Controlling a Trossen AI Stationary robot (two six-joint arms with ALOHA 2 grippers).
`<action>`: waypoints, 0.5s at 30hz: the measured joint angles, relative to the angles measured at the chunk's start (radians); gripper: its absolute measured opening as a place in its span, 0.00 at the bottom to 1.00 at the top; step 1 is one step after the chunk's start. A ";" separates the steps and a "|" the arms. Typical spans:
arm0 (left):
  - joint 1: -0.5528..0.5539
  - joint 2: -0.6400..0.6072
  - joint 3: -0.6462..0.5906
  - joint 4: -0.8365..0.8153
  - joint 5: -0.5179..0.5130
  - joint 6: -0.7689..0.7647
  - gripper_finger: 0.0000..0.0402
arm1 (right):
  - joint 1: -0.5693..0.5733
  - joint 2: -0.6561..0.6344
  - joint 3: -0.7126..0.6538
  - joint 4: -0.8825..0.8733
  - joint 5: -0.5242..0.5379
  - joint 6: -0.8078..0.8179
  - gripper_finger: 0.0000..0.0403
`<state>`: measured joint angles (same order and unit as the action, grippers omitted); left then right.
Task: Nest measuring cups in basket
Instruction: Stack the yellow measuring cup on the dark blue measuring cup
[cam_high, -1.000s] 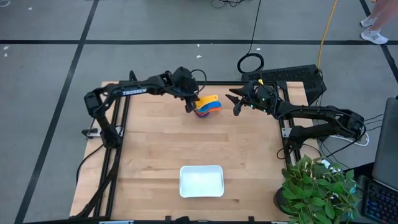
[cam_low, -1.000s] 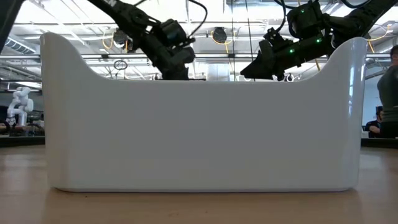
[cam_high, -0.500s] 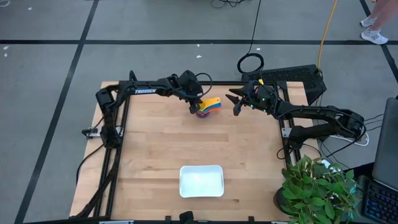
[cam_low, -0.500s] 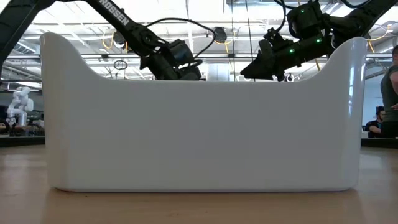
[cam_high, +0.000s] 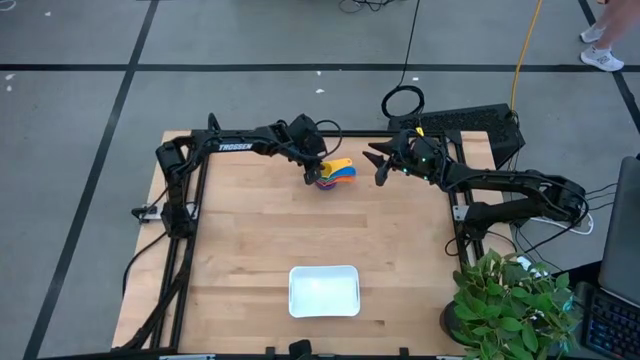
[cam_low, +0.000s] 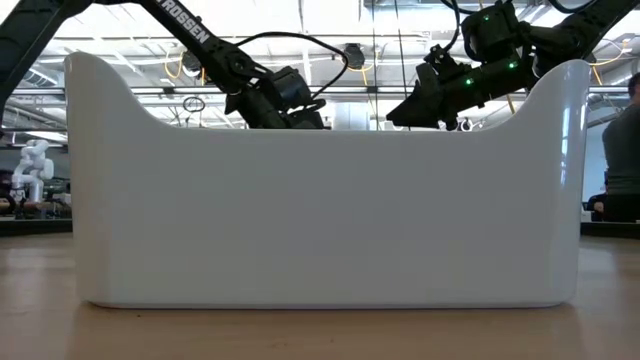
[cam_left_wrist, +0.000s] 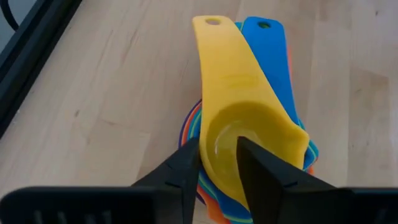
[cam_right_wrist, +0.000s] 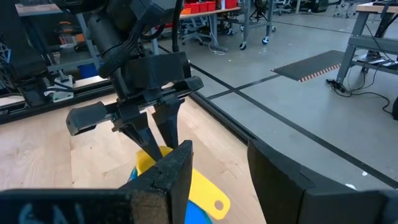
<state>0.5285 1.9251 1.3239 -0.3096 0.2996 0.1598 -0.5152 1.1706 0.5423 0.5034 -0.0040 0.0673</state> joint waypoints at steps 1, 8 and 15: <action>0.000 0.000 0.000 0.000 0.000 0.001 0.29 | 0.000 0.000 0.000 0.000 0.000 0.000 0.36; 0.000 -0.001 -0.001 -0.003 -0.001 0.016 0.34 | 0.000 0.000 0.000 0.000 -0.004 0.000 0.36; 0.002 -0.094 -0.003 -0.048 -0.002 0.067 0.38 | -0.017 0.000 0.022 -0.056 -0.143 0.040 0.36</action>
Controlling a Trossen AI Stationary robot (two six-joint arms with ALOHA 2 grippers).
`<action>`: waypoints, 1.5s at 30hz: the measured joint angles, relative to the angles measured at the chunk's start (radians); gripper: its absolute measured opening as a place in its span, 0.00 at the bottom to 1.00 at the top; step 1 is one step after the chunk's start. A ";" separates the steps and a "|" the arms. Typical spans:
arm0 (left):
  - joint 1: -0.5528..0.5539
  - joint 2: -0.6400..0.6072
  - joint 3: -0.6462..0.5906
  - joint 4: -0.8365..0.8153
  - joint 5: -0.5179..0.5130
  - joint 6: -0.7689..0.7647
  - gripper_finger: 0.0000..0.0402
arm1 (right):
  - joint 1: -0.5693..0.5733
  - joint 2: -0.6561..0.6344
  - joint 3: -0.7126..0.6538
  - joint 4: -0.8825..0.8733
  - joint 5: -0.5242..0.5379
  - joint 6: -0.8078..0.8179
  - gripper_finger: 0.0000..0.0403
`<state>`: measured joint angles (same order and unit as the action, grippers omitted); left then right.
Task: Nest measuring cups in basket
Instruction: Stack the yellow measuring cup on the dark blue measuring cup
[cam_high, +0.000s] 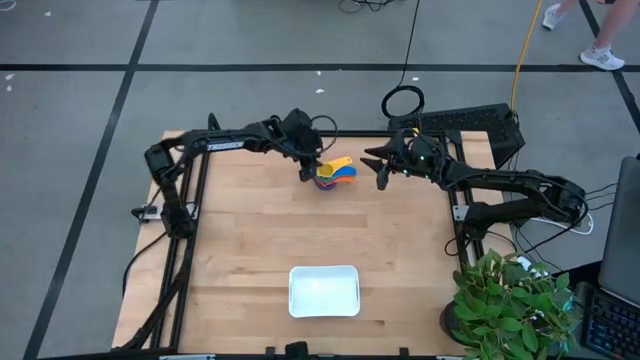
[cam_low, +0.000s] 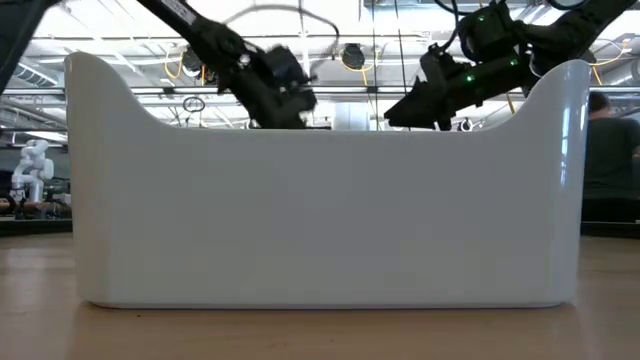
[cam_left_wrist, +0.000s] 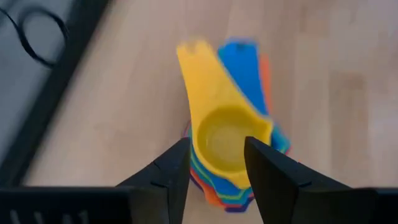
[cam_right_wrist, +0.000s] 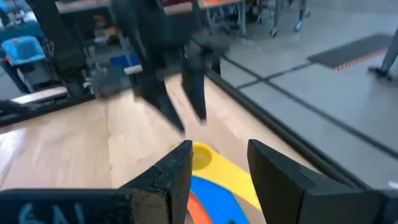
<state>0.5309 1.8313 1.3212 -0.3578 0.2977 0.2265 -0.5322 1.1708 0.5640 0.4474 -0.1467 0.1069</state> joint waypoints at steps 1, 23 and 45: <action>0.002 -0.030 0.000 -0.008 0.000 0.003 0.38 | -0.007 0.000 0.017 -0.035 -0.014 0.001 0.36; -0.116 -0.624 -0.464 0.433 0.019 -0.167 0.38 | -0.134 0.419 0.528 -0.456 -0.039 -0.349 0.38; -0.158 -0.636 -0.519 0.458 0.016 -0.203 0.38 | -0.147 0.652 0.628 -0.621 -0.097 -0.600 0.38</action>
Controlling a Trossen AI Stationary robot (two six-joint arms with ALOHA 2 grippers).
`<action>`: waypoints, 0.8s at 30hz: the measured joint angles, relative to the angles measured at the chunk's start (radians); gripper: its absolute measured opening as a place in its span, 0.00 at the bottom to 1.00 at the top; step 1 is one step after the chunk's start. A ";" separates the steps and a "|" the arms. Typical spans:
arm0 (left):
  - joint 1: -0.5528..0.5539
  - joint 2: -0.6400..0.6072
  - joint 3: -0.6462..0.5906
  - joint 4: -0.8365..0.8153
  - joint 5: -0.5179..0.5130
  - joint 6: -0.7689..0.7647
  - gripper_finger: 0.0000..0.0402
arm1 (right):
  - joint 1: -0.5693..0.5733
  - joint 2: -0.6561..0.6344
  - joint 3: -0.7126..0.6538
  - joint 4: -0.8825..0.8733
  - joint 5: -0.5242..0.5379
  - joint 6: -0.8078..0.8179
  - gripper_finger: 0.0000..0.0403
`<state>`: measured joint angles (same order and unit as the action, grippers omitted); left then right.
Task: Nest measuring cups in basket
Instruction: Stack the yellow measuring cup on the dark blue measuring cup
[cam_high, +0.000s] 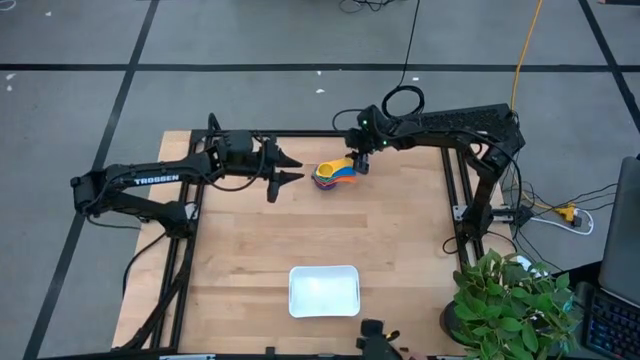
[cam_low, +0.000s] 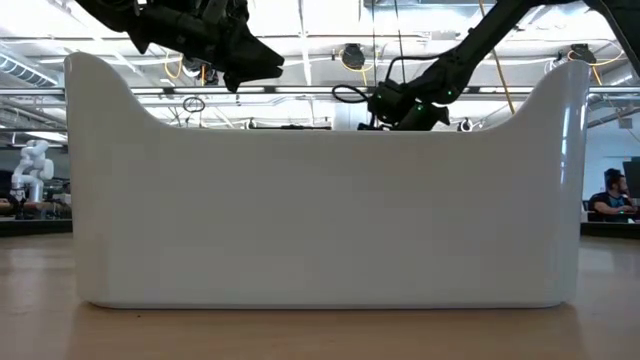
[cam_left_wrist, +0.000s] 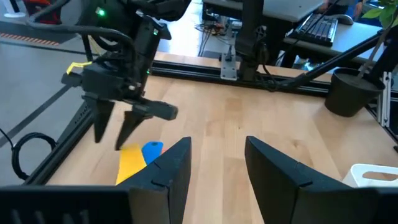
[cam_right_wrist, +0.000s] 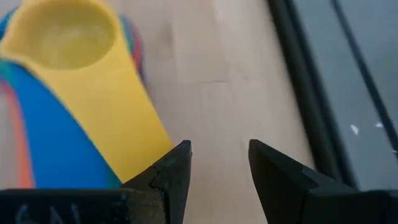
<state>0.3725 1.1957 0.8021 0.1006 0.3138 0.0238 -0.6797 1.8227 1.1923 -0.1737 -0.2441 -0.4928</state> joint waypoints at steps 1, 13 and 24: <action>0.000 0.000 0.000 0.000 0.000 0.002 0.38 | 0.002 0.000 0.000 -0.011 -0.011 -0.002 0.38; 0.000 0.000 0.000 -0.008 0.000 0.003 0.38 | 0.040 0.000 0.000 -0.080 -0.022 -0.012 0.39; -0.001 0.000 0.000 -0.009 0.000 0.002 0.38 | 0.041 -0.132 0.000 -0.092 0.013 0.035 0.39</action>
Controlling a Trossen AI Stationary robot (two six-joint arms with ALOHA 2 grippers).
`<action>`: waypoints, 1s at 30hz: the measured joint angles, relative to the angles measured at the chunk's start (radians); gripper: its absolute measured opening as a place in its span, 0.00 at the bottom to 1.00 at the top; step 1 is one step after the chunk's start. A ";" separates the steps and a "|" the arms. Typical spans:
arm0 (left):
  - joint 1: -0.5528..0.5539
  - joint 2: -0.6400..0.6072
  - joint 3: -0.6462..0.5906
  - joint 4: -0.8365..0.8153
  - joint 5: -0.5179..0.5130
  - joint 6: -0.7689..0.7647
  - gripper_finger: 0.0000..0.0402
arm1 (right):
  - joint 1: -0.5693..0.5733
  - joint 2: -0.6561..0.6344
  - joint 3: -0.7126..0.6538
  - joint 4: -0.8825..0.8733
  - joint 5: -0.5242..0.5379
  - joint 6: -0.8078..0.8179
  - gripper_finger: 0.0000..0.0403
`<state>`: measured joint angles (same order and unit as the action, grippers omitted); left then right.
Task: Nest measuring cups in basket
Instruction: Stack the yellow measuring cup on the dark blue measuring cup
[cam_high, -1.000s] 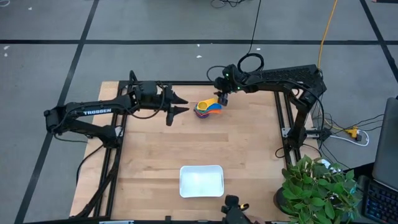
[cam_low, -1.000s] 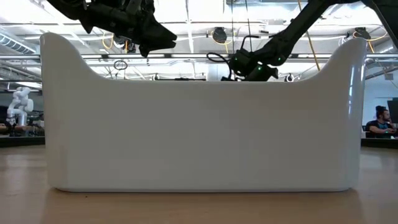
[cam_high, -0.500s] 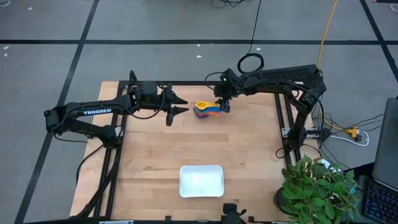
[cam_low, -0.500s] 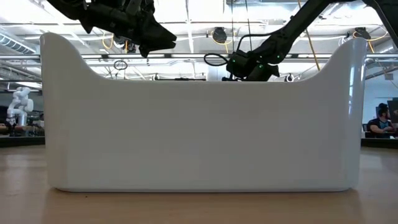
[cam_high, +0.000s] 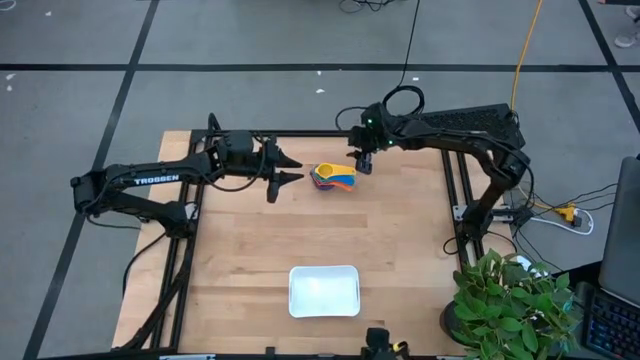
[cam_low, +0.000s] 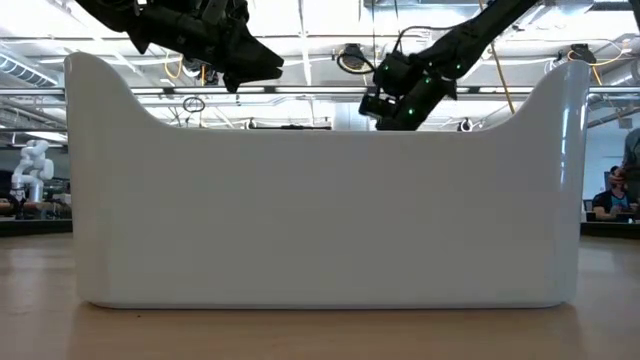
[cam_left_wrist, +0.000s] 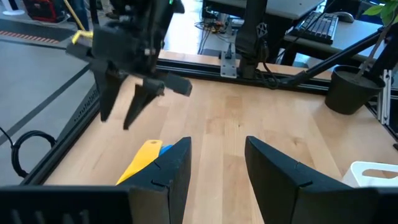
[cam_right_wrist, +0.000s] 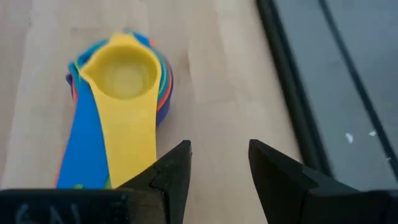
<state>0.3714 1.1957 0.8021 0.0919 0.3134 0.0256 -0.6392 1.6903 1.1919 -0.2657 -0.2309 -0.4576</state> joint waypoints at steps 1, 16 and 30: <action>0.000 0.000 0.000 0.000 0.000 0.002 0.38 | 0.000 -0.009 0.000 0.002 0.013 0.002 0.39; -0.006 0.000 0.000 0.001 0.000 0.004 0.38 | -0.001 0.076 -0.023 0.004 0.100 0.027 0.39; -0.008 0.000 0.000 -0.012 0.000 0.006 0.38 | 0.061 0.078 -0.023 -0.045 0.096 0.022 0.39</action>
<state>0.3630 1.1961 0.8021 0.0795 0.3130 0.0315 -0.5785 1.7679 1.1687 -0.3110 -0.1348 -0.4351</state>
